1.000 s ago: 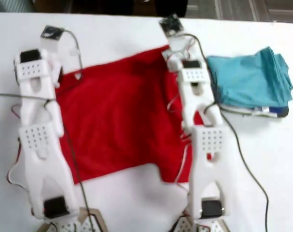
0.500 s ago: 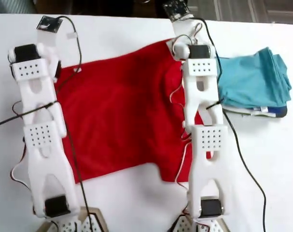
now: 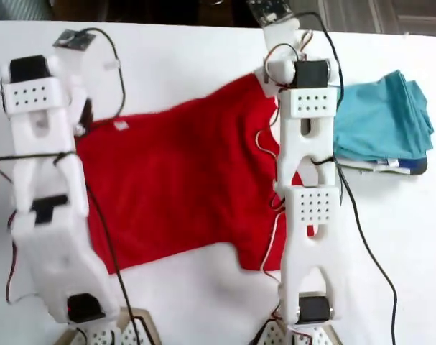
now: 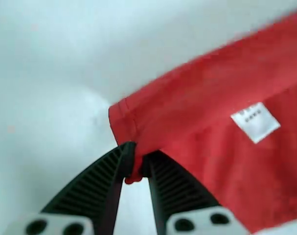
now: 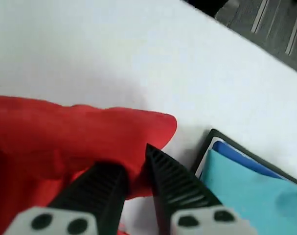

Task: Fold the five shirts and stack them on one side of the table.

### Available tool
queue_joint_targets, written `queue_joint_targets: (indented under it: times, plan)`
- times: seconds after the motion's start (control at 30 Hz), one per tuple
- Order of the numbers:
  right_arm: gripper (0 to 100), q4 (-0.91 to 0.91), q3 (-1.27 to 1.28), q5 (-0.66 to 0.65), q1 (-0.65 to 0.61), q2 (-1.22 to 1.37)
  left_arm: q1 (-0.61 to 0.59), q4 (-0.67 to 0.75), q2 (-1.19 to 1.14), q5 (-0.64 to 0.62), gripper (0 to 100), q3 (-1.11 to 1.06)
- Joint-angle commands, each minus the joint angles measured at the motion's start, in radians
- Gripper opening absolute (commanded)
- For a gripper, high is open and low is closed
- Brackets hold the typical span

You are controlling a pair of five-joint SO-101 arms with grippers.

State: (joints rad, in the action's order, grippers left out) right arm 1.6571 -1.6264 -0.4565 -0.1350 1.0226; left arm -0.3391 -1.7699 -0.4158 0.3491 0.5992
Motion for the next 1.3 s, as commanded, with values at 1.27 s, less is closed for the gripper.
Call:
queue_joint_targets:
  times: [1.27]
  plan:
    - [1.9, -0.337, 2.335, -0.199, 0.203, -1.83, 0.025, 0.068, 0.848, 0.021, 3, -1.102]
